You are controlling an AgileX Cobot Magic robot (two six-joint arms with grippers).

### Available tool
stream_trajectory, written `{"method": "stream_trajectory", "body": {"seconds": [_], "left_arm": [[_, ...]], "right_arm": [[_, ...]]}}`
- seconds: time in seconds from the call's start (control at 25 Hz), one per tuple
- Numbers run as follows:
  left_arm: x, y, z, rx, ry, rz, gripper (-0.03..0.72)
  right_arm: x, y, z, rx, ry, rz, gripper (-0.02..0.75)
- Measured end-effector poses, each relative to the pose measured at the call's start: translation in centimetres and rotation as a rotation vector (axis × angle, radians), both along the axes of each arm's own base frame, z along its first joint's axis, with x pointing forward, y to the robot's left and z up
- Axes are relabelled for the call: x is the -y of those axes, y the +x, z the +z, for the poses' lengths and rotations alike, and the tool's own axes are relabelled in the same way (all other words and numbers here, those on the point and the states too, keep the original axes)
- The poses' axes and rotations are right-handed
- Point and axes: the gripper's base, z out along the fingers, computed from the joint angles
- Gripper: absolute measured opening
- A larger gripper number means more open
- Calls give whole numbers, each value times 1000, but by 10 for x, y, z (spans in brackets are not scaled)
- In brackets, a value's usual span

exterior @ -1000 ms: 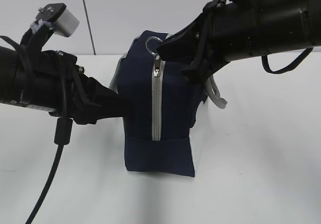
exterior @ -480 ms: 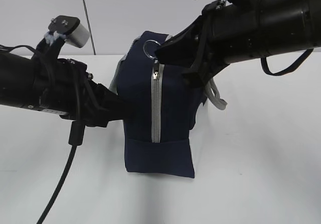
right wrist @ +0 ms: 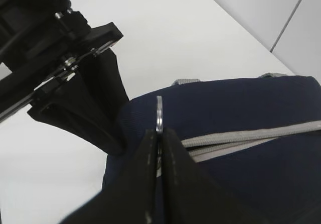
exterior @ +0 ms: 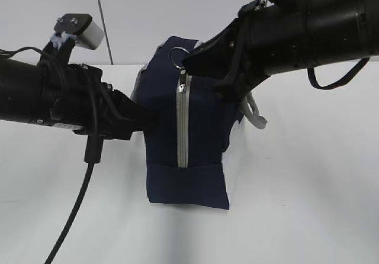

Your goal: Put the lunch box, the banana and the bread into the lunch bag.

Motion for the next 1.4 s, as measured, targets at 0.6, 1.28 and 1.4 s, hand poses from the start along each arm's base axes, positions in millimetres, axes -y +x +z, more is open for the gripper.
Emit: {"method": "stream_trajectory", "body": {"seconds": [0.6,1.28,1.4], "left_arm": [[3,-5,0,-31,-24,-50,4],[3,-8,-1,-30,3,-102,4],[3,-9,-1,-31,5,-108,4]], "right_arm": [[0,4,5,-40,106,-77,0],[11,43,10,-60,117,2,0],[26,52,10,-107,126,86,0]]}}
